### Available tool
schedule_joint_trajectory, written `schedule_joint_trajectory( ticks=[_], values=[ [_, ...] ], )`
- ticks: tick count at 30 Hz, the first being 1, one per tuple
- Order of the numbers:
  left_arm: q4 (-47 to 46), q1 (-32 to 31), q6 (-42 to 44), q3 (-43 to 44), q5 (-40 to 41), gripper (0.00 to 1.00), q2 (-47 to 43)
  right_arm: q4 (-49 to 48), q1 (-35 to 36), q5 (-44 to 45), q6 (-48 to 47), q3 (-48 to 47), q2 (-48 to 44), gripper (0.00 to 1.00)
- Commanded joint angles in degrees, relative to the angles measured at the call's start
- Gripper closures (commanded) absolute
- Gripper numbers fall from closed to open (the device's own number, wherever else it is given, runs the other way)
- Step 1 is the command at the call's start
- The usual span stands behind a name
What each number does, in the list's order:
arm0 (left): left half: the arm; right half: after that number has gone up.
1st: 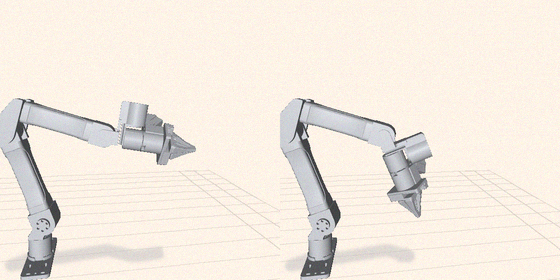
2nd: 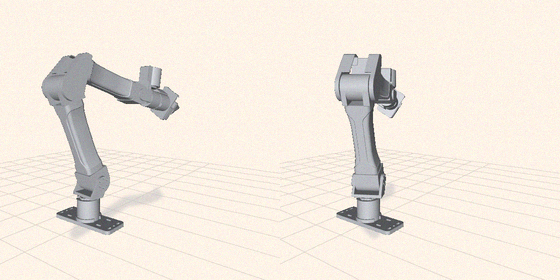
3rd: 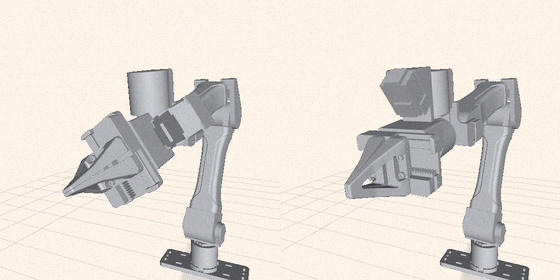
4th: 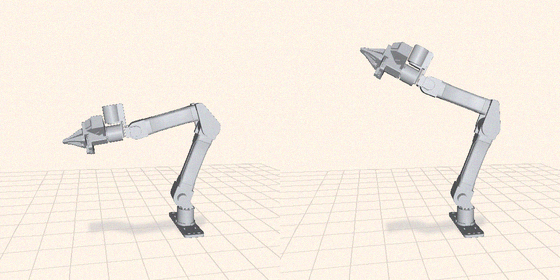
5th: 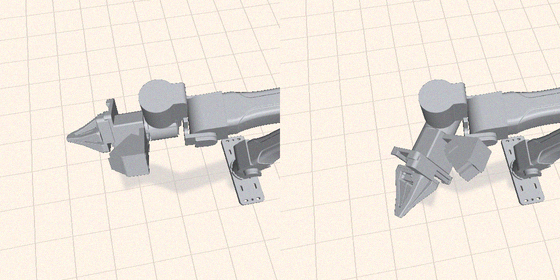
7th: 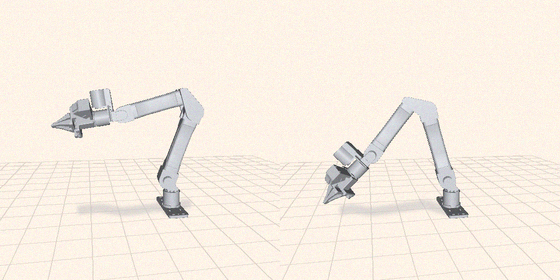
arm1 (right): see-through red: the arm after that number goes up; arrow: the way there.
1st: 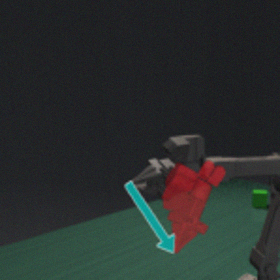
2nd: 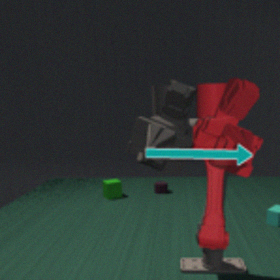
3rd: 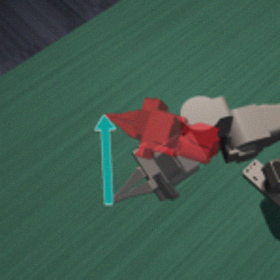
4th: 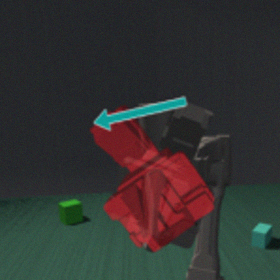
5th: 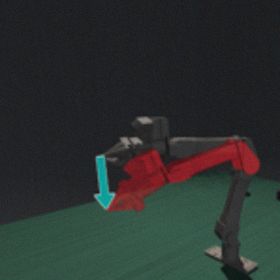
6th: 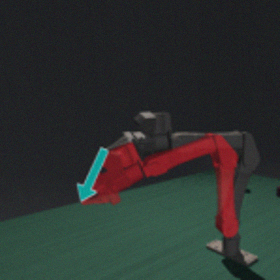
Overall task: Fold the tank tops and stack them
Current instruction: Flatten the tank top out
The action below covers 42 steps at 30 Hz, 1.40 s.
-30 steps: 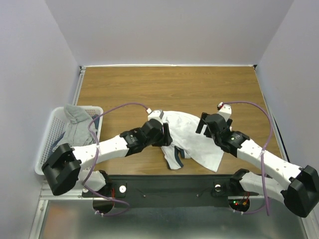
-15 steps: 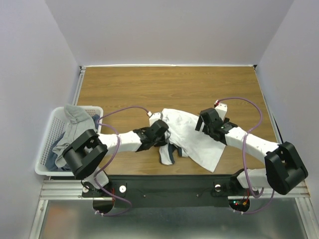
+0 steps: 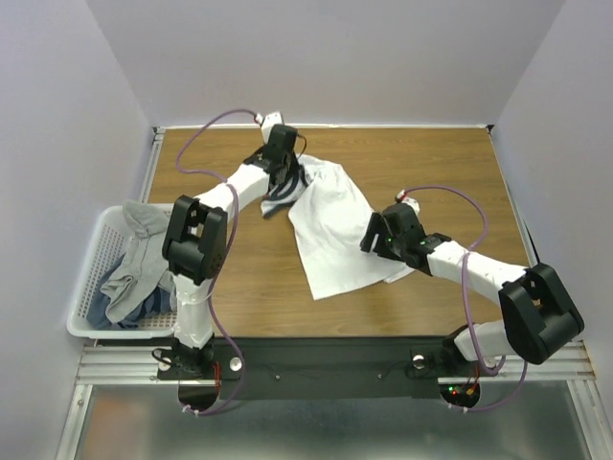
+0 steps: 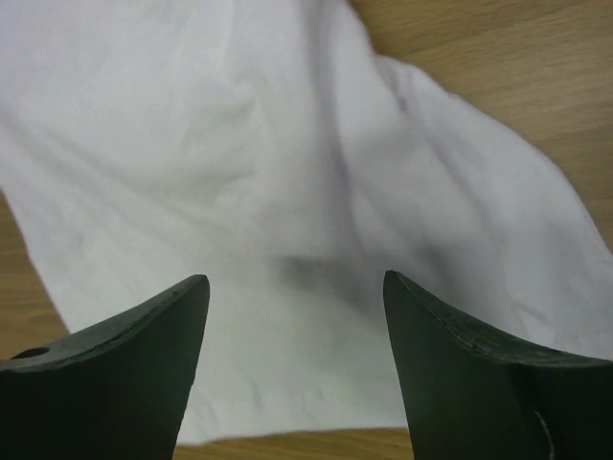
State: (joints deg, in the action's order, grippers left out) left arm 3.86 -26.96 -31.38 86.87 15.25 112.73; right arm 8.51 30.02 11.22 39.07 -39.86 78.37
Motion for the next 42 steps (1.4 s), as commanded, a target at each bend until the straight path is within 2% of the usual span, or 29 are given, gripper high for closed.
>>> schedule_joint_trajectory(
  ticks=[1, 2, 4, 6, 7, 11, 14, 18, 21, 29, 36, 42],
  values=[
    [5.77, 1.82, 7.81, 17.66, -0.99, 0.53, 5.03, -6.4, 2.23, -8.93, 0.4, -0.83, -1.9, 0.2],
    [5.81, 1.82, 7.82, 17.72, -1.01, 0.53, 5.05, -6.4, 2.24, -8.94, 0.39, -0.84, -1.9, 0.2],
    [7.47, 1.21, 7.74, 20.18, -2.06, 0.43, 3.83, -5.44, 2.24, -6.23, -0.48, -1.63, -3.48, 0.16],
    [6.09, -0.1, 7.12, 13.79, 0.12, 0.35, -1.94, -3.43, 2.06, -0.54, -1.97, -2.68, -5.15, 0.1],
    [5.99, -0.46, 6.68, 10.98, 1.01, 0.34, -4.25, -2.72, 1.89, 1.06, -2.41, -3.2, -5.42, 0.09],
    [3.28, -1.68, 0.1, -6.85, 0.84, 0.36, -16.72, 0.1, -1.71, 3.36, -3.38, -4.27, -6.12, 0.1],
    [0.03, -3.62, -4.04, -25.89, 0.05, 0.4, -25.61, 1.06, -8.02, 2.58, -3.74, -2.43, -7.52, 0.12],
    [-5.33, -5.02, -9.48, -40.94, -5.11, 0.46, -35.71, 1.86, -11.47, 1.69, -3.91, 1.35, -10.95, 0.16],
    [-9.21, -7.39, -11.51, -48.34, -7.94, 0.47, -38.8, 2.73, -11.91, 2.31, -3.91, 3.81, -12.53, 0.17],
    [-12.38, -13.73, -15.11, -55.58, -9.27, 0.47, -38.29, 4.4, -13.41, 3.98, -4.09, 6.19, -14.12, 0.22],
    [-13.61, -15.75, -15.03, -55.76, -10.15, 0.49, -35.04, 5.29, -13.67, 4.42, -4.09, 6.9, -14.91, 0.23],
    [-9.31, -17.16, -17.84, -55.76, -6.9, 0.51, -34.33, 5.37, -13.58, 4.16, -3.47, 7.51, -14.65, 0.24]
  ],
)
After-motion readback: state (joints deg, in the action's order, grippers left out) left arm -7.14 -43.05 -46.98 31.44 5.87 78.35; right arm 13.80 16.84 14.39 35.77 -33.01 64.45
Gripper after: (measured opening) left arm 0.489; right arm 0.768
